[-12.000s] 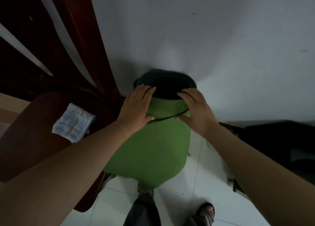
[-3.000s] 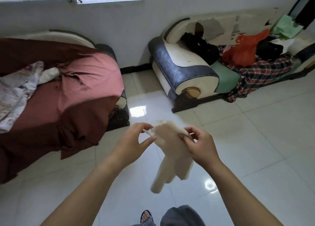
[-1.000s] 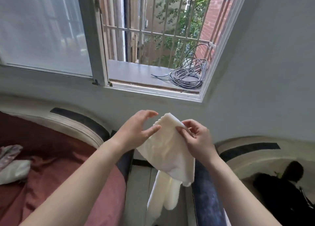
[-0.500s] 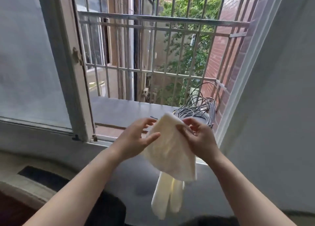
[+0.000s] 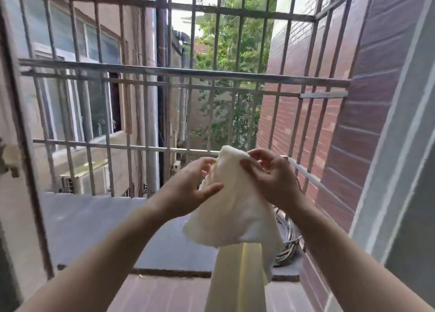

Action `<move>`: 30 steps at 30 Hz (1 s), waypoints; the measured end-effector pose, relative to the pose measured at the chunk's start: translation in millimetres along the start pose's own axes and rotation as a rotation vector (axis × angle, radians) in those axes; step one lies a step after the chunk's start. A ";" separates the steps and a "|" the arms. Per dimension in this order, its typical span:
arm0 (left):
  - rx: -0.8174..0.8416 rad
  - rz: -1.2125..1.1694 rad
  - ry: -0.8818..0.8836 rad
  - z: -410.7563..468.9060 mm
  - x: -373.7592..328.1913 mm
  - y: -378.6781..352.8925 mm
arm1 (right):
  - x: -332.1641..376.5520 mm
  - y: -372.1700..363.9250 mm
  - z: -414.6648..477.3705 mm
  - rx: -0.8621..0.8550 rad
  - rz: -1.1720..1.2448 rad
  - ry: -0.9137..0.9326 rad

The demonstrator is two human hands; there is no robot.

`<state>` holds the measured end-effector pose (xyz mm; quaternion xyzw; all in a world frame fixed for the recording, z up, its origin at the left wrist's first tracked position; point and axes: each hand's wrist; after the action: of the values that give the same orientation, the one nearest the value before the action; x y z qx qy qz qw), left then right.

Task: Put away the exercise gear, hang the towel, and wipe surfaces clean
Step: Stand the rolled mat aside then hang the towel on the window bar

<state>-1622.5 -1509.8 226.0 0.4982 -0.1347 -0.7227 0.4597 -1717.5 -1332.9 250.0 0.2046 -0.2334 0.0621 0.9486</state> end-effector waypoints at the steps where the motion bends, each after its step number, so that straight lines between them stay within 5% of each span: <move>1: 0.003 -0.002 -0.031 16.5 5.9 1.0 | -9.4 -2.8 12.0 -0.016 -0.006 0.003; 12: 0.046 -0.193 -0.057 135.5 37.5 4.2 | -72.5 -0.4 125.3 -0.117 -0.095 0.056; 30: -0.308 -0.154 -0.162 276.3 -12.5 74.9 | -108.3 33.9 293.8 -0.158 -0.108 0.131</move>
<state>-1815.0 -1613.1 411.5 0.3711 -0.0206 -0.8056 0.4613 -1943.0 -1427.0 448.6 0.1368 -0.1635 0.0053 0.9770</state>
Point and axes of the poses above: each hand's wrist, its own z-axis towards the middle knuckle, its own y-axis out of the back of the hand, x = y × z, and after that the axes turned 11 degrees about y, right-handed
